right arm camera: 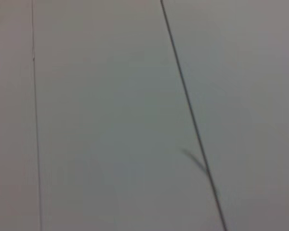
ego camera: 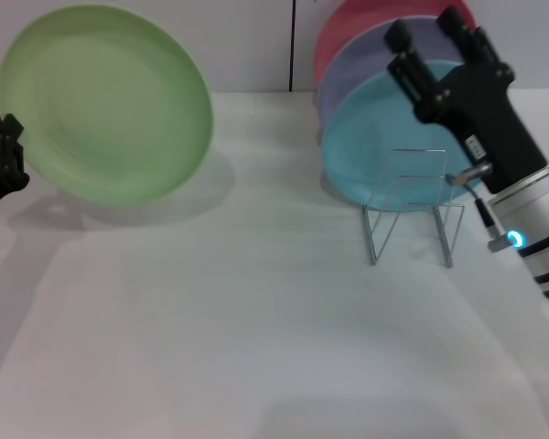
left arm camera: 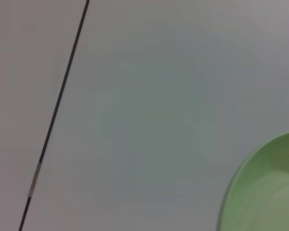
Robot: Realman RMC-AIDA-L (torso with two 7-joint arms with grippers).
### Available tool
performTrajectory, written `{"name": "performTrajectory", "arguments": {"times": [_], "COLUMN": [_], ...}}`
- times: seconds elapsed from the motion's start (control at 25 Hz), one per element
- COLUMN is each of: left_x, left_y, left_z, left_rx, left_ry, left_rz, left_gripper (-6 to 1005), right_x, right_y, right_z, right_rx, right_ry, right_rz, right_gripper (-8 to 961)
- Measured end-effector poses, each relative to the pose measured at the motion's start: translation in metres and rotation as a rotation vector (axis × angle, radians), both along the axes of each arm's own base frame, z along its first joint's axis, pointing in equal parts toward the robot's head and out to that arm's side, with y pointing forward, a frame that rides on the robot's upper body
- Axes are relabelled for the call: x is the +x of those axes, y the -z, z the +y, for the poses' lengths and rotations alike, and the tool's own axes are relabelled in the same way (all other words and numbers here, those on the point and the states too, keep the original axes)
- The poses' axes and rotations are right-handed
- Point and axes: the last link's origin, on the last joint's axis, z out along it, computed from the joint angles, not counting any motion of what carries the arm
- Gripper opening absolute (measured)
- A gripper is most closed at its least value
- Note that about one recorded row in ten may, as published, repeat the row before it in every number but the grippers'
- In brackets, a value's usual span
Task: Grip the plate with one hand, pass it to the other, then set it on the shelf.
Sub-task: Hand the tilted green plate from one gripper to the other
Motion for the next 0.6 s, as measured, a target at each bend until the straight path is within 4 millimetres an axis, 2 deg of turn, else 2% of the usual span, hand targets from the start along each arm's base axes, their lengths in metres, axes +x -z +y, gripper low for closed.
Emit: {"name": "performTrajectory", "arguments": {"times": [0.6], "left_x": [-0.002], "left_y": [0.008], "left_z": [-0.002], "left_rx": [-0.016], "left_ry": [-0.012], "left_rz": [0.040], "left_gripper": [34], "right_x": [-0.016], "right_y": [0.045], "right_z": [0.001], "right_rx": [-0.219], "right_ry": [0.028], "right_rz": [-0.069], "right_gripper": [733]}}
